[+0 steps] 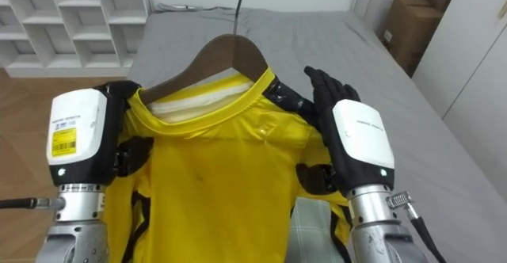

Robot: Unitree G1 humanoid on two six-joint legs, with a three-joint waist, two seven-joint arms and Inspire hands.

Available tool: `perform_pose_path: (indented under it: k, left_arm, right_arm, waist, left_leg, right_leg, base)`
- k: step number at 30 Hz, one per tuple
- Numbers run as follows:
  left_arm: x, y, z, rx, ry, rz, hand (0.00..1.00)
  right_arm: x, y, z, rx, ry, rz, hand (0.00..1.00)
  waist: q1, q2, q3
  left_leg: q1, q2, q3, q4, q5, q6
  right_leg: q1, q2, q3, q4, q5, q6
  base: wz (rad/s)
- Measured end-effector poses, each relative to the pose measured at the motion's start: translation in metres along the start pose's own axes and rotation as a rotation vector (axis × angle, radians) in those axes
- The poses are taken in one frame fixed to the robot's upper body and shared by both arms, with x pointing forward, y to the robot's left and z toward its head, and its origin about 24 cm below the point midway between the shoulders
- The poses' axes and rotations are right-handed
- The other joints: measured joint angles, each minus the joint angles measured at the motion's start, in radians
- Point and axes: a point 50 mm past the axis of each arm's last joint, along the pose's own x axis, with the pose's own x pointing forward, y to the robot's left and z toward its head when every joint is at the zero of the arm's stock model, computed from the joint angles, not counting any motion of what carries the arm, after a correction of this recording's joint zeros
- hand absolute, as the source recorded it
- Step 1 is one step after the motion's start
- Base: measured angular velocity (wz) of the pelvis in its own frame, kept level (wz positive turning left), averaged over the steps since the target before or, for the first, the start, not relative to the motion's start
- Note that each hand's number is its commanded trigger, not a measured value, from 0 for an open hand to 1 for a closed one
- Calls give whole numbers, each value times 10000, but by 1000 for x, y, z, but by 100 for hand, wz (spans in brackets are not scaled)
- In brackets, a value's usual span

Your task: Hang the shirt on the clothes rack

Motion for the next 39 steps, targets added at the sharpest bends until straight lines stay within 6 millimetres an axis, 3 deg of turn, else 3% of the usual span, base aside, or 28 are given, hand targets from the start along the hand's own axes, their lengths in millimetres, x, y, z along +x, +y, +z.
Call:
perform_pose_path:
  k: [26, 39]
  left_arm:
    - [2, 4, 7, -173, -337, 119, 100]
    - [2, 5, 13, -435, -683, 197, 100]
  right_arm:
    - [0, 0, 0, 10, 2, 96, 0]
    - [2, -8, -7, 1696, 177, -262, 0]
  waist:
    - [6, -93, -66]
    - [203, -90, -41]
  left_leg:
    - [2, -16, -162, 25, 0, 0]
    - [-12, -27, -245, 8, 1, 1]
  right_leg:
    - [54, -62, -125, 45, 4, -2]
    - [102, -105, -315, -15, 2, 6]
  base:
    - [1]
    - [1]
